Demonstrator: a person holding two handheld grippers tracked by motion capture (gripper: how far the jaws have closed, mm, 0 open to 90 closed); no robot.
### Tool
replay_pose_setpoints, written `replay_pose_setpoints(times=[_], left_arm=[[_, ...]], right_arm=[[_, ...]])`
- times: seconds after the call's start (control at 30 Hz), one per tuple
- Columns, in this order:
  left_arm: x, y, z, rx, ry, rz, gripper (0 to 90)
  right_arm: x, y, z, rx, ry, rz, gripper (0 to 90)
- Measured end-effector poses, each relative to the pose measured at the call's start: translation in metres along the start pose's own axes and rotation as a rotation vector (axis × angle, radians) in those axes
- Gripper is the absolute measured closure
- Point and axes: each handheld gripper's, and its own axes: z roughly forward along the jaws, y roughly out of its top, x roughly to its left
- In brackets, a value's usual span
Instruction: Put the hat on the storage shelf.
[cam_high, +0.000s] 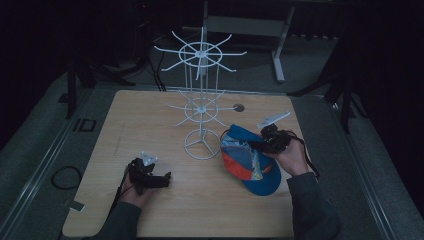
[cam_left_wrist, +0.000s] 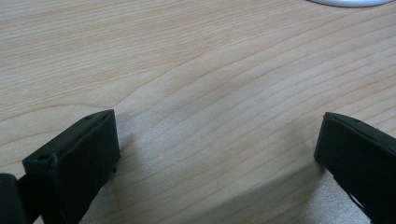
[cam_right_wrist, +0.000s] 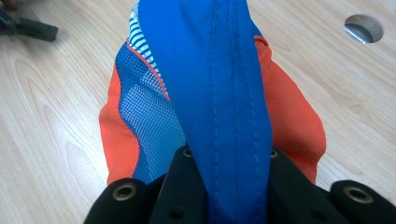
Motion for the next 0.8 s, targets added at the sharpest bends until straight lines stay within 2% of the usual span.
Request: replay_pose_setpoints(times=[0.17,0.8], left_arm=[[0.000,0.000,0.000,0.000,0.000,0.000,0.1],[0.000,0.000,0.000,0.002,0.001,0.000,0.1]], right_arm=[[-0.001,-0.004,-0.010,-0.041,-0.005,0.012,87.8],[-0.003,-0.014,-0.034,-0.129,-0.024,0.053,87.9]])
